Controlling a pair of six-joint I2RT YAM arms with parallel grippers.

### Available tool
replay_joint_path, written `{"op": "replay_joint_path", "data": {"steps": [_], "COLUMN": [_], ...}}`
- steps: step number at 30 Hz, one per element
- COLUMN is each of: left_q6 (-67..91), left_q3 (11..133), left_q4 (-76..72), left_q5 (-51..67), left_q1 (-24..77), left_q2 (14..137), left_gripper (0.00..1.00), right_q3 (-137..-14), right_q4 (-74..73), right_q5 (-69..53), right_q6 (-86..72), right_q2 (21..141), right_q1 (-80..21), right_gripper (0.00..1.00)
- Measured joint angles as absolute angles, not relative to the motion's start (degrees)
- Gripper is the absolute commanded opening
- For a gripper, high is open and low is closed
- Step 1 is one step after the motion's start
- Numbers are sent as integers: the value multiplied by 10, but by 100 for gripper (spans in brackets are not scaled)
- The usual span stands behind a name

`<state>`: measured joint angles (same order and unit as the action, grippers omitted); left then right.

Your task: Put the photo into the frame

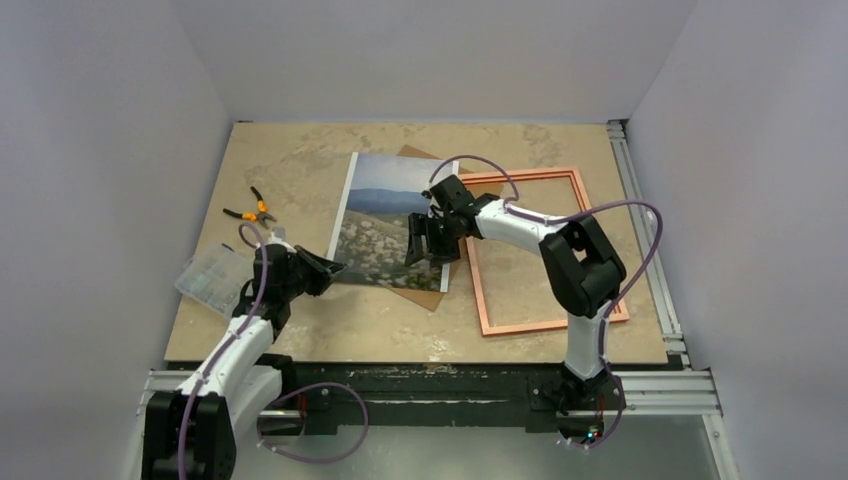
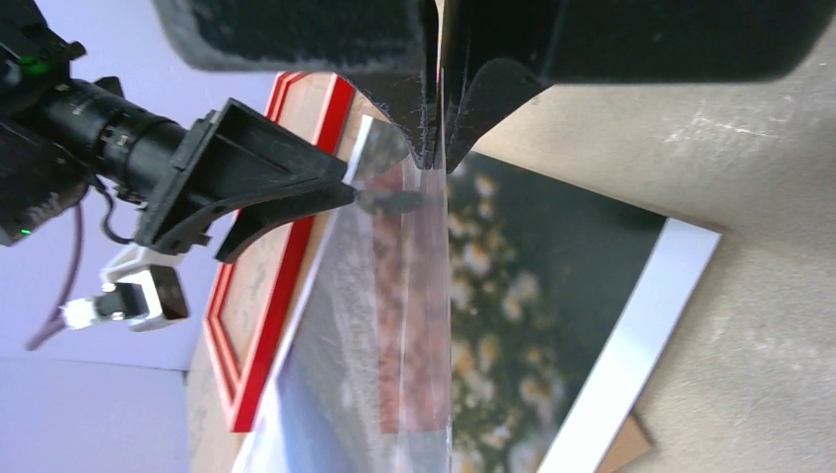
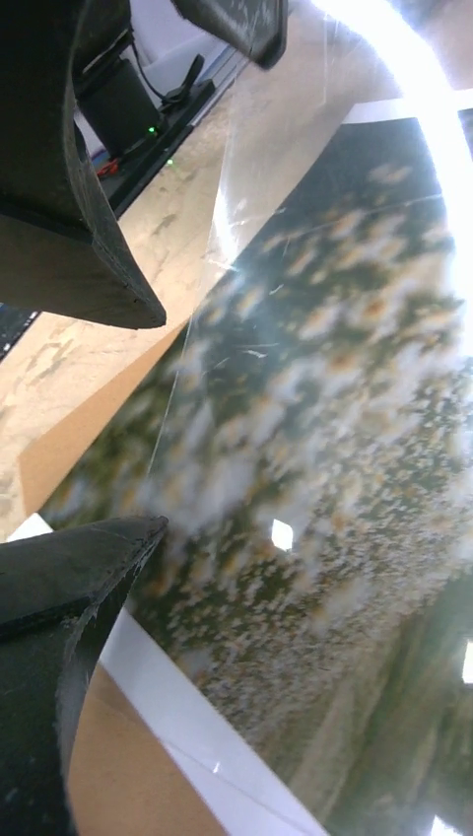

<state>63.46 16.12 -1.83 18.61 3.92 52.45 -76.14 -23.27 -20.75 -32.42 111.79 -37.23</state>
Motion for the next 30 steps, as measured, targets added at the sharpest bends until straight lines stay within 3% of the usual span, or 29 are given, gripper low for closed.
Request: {"op": "replay_joint_path", "data": {"steps": [9, 16, 30], "left_q6": [707, 759, 811], "left_q3": [161, 161, 162], "left_q4": [-22, -48, -136], "left_q5": [187, 192, 129], "left_q1": [39, 47, 240], "left_q2": [409, 380, 428], "left_gripper": [0, 0, 0], "right_q3": [-759, -727, -631], "right_q4": [-281, -294, -336], "right_q5": [-223, -262, -314], "right_q6": [-324, -321, -272], "right_q2": [1007, 890, 851], "right_q1": [-334, -212, -74], "right_gripper": [80, 85, 85]}}
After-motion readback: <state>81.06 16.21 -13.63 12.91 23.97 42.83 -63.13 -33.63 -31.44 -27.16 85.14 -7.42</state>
